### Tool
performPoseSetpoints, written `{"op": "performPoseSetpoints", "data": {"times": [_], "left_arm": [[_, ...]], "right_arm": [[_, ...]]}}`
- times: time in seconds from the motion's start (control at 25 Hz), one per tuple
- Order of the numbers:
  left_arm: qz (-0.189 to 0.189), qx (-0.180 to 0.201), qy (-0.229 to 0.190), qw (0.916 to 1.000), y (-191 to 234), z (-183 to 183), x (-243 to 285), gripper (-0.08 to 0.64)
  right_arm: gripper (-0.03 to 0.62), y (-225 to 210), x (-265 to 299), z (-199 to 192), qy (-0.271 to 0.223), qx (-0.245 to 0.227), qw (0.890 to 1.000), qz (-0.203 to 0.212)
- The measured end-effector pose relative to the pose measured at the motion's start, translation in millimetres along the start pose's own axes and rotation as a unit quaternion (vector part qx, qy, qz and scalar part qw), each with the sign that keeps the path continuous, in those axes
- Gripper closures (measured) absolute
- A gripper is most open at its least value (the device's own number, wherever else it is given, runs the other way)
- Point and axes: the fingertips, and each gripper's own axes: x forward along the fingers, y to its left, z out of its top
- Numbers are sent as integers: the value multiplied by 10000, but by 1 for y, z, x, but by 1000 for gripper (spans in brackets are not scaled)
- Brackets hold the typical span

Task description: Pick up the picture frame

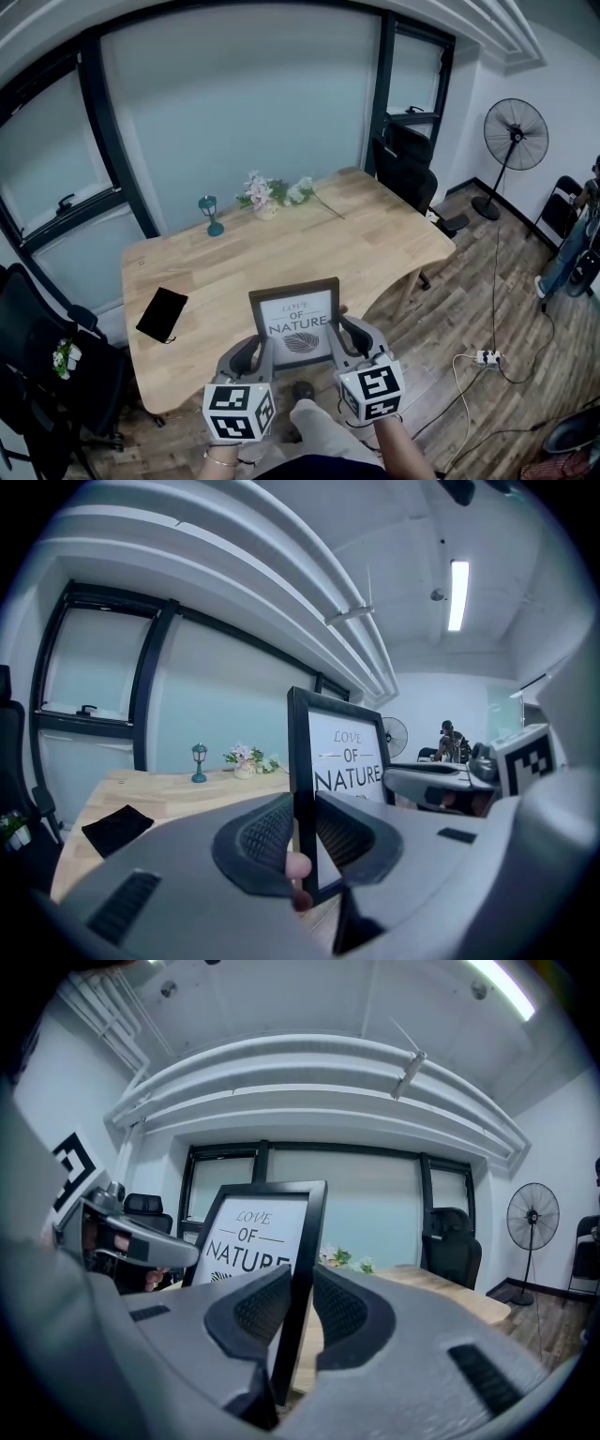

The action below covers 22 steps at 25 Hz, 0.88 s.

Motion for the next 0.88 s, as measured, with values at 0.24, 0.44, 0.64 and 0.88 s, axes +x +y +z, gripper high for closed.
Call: {"op": "performPoseSetpoints", "data": {"times": [0.24,0.44,0.64,0.88], "left_arm": [[-11,-14,-1,10000,-4,-4,-8,494],[-40,-35,3,10000,-7,-7,-13,494],[-53,-49,7,10000,-10,-9,-15,494],[-11,-51,-31,10000,-10,-3,-14,494]], "right_arm": [[518,4,-9,-2,13,7,10000,-42],[518,6,-16,-4,46,-5,10000,-71],[518,6,-19,-3,23,20,10000,-80],[518,4,-15,1,8,3,10000,-36]]}}
